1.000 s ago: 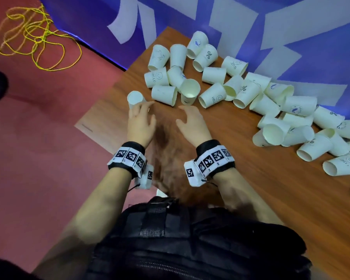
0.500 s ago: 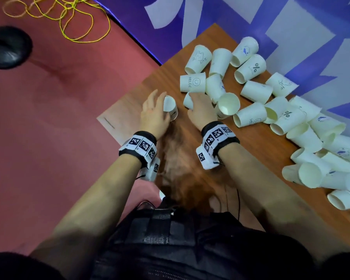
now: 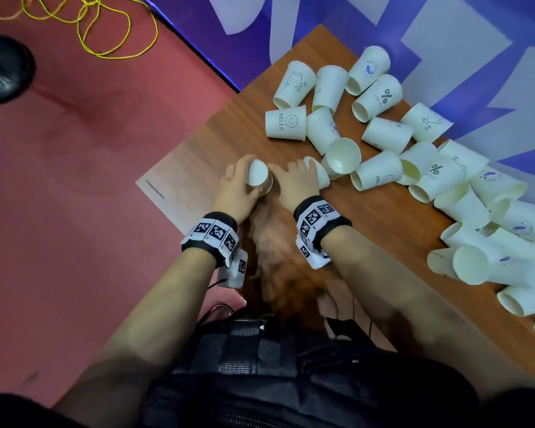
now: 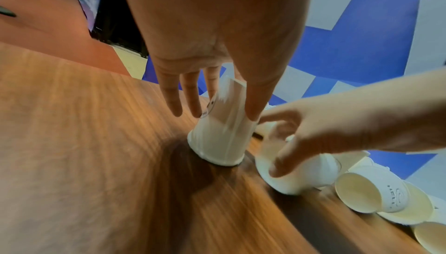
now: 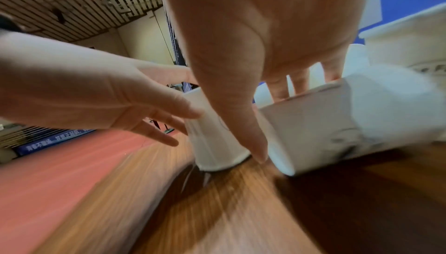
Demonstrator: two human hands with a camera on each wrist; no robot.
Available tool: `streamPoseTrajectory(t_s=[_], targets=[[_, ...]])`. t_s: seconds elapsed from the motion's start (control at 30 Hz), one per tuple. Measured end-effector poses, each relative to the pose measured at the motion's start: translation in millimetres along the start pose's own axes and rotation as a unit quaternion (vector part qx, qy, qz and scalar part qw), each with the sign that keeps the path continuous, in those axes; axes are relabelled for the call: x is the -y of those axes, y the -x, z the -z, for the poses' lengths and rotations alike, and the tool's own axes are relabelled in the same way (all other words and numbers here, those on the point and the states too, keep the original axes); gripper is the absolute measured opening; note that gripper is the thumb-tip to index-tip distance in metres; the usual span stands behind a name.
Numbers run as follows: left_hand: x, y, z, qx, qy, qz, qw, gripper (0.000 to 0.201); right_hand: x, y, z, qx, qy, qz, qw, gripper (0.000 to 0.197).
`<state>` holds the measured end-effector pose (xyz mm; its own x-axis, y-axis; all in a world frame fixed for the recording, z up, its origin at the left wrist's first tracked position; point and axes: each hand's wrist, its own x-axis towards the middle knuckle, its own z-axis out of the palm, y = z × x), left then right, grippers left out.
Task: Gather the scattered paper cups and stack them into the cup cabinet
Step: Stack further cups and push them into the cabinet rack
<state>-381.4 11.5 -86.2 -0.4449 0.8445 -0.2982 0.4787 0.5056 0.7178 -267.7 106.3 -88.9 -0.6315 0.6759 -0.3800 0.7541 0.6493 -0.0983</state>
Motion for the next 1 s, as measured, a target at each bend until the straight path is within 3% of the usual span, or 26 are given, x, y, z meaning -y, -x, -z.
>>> streamPoseTrajectory(t_s=[0.1,0.17,0.23,0.37,0.6,0.73,0.87,1.0], targets=[[5.8,7.9,0.5,-0.018,0.002,0.002,1.000,0.059,0.7,15.7,-8.8,-0.021,0.004,0.011,1.000,0.051],[8.4,12.6,0.0,-0.032,0.013,0.005,0.999,0.059,-2.8,27.6,-14.1,-0.079,-0.017,0.028,0.996,0.045],[8.2,17.0,-2.0,-0.032,0.021,0.003,0.999,0.058,-8.8,37.8,-15.2,-0.138,-0.043,-0.005,0.989,0.046],[7.1,26.8,-9.6,-0.013,0.023,0.004,1.000,0.060,-21.8,51.2,-17.7,-0.103,-0.077,-0.149,0.981,0.064],[1.9,29.9,-20.7,0.007,0.040,-0.007,0.999,0.057,-46.4,80.5,-22.2,-0.152,-0.115,-0.232,0.954,0.061],[-10.8,30.5,-37.0,0.037,0.029,-0.033,0.998,0.057,-67.9,98.5,-32.3,-0.108,-0.191,-0.310,0.925,0.061],[-22.2,32.5,-47.5,0.057,0.021,-0.044,0.997,0.059,-82.9,114.9,-42.2,-0.090,-0.260,-0.336,0.901,0.064],[-29.3,37.5,-46.6,0.053,0.063,-0.039,0.996,0.054,-85.6,124.4,-42.5,-0.079,-0.264,-0.326,0.904,0.063]])
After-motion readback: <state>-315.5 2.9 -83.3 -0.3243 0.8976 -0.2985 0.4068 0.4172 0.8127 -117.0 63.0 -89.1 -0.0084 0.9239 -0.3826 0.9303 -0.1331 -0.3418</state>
